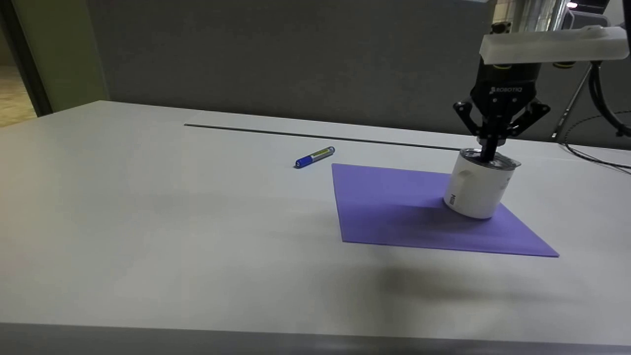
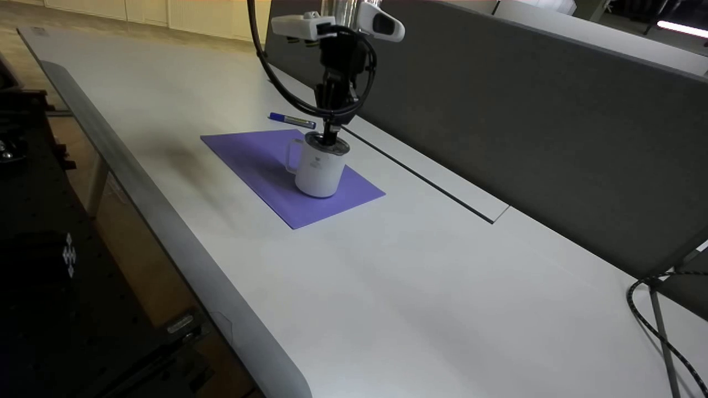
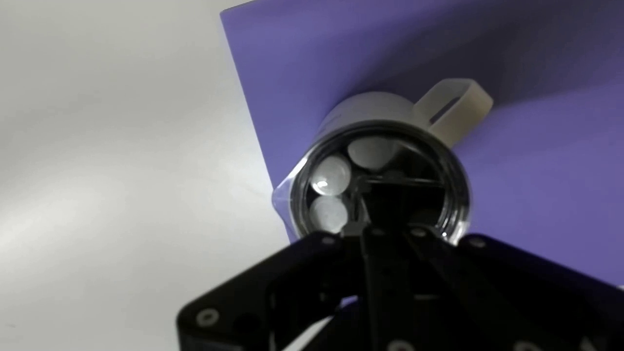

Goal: Close the lid

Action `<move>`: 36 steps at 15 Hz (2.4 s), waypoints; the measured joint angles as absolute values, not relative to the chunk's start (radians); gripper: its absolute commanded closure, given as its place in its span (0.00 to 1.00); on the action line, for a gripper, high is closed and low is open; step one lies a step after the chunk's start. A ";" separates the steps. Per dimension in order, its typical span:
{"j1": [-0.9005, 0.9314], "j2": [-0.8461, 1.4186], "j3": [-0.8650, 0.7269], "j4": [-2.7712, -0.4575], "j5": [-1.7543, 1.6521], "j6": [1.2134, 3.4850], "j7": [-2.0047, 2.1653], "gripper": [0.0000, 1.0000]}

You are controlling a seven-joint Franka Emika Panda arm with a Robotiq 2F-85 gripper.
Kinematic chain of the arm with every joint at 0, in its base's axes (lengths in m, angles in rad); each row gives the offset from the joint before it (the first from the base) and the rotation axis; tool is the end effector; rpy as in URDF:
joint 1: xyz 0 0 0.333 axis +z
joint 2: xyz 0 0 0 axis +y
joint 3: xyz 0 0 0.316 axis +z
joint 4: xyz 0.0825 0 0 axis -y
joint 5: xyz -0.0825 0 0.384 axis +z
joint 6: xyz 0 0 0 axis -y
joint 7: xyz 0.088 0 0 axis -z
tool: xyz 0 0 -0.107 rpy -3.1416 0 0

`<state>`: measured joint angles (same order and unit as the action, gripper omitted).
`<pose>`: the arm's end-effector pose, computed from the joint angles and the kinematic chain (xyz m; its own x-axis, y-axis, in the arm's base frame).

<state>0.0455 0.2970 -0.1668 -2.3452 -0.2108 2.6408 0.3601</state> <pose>0.5121 -0.0594 0.2079 0.9586 -0.2822 0.0375 -0.2846 -0.9477 0.1444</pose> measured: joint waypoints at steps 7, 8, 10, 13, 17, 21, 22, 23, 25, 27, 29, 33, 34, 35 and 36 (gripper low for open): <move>0.044 0.297 -0.167 -2.345 -0.177 2.641 0.356 1.00; 0.044 0.297 -0.168 -2.345 -0.179 2.641 0.357 1.00; 0.050 0.297 -0.173 -2.345 -0.199 2.639 0.364 1.00; 0.055 0.284 -0.179 -2.345 -0.213 2.650 0.370 1.00; 0.042 0.221 -0.176 -2.345 -0.164 2.657 0.363 1.00; 0.031 0.147 -0.174 -2.331 -0.157 2.598 0.353 1.00; 0.029 0.133 -0.170 -2.317 -0.157 2.563 0.348 0.75; 0.026 0.122 -0.164 -2.300 -0.157 2.525 0.340 0.73; 0.023 0.113 -0.150 -2.261 -0.160 2.449 0.323 0.61; 0.022 0.114 -0.138 -2.220 -0.175 2.371 0.312 0.47; 0.021 0.120 -0.127 -2.178 -0.199 2.288 0.301 0.33; 0.021 0.147 -0.113 -2.099 -0.240 2.161 0.269 0.07; 0.021 0.159 -0.111 -2.082 -0.243 2.146 0.261 0.24; 0.021 0.171 -0.109 -2.067 -0.243 2.133 0.253 0.18; 0.021 0.184 -0.108 -2.053 -0.243 2.121 0.249 0.11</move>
